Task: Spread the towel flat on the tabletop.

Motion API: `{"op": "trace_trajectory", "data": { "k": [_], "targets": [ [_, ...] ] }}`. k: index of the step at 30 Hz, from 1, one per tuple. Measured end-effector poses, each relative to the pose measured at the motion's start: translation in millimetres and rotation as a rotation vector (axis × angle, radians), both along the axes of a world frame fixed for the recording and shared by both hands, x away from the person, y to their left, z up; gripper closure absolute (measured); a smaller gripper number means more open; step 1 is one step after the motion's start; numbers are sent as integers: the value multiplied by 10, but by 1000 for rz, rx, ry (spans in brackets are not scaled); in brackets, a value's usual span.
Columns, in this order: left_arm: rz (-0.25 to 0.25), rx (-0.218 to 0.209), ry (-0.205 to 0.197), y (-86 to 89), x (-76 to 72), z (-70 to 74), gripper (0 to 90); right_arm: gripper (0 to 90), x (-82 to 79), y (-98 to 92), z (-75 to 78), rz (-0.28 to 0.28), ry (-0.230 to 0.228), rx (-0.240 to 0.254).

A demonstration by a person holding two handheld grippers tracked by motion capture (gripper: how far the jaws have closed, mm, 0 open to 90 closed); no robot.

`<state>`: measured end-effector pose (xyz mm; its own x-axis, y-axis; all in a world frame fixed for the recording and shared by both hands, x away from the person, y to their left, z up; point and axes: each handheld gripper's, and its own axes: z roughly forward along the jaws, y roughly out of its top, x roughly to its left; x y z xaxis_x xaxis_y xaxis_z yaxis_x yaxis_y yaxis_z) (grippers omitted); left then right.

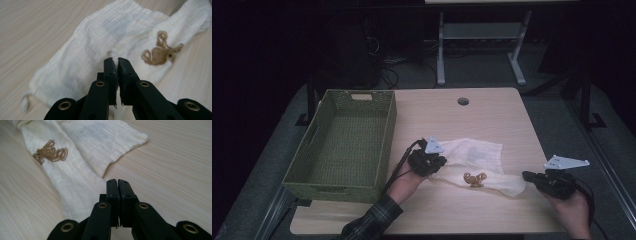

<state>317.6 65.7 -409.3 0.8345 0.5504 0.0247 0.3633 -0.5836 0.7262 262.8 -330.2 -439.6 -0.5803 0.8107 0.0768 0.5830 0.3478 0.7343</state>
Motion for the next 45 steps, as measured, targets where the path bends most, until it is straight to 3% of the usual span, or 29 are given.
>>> {"op": "trace_trajectory", "data": {
  "k": [4,11,15,17,21,27,33,38,40,41,43,45],
  "targets": [
    [14,8,3,199,-222,42,853,877,-60,35,38,24,-15,-2],
    [19,16,70,374,-541,-68,845,871,-177,170,38,83,-1,-6],
    [40,-21,46,389,-551,-45,705,726,-167,228,42,99,-5,2],
    [66,-50,31,383,-501,8,660,692,-126,235,63,100,-21,12],
    [97,-30,9,317,-338,36,651,686,27,264,94,101,-35,26],
    [195,-4,5,194,69,-120,648,680,391,338,54,93,-21,31],
    [271,40,3,138,442,-247,636,665,842,382,-8,41,-9,-2],
    [334,51,-3,173,667,-326,629,663,1182,385,-76,20,12,-12],
    [363,50,7,184,758,-357,622,645,1291,407,-102,14,30,-31],
    [370,67,13,191,799,-370,618,644,1328,414,-115,13,25,-50],
    [389,99,13,185,879,-424,597,644,1411,428,-152,4,58,-66],
    [403,100,18,187,922,-469,584,644,1476,427,-200,4,77,-86]
  ]
}}
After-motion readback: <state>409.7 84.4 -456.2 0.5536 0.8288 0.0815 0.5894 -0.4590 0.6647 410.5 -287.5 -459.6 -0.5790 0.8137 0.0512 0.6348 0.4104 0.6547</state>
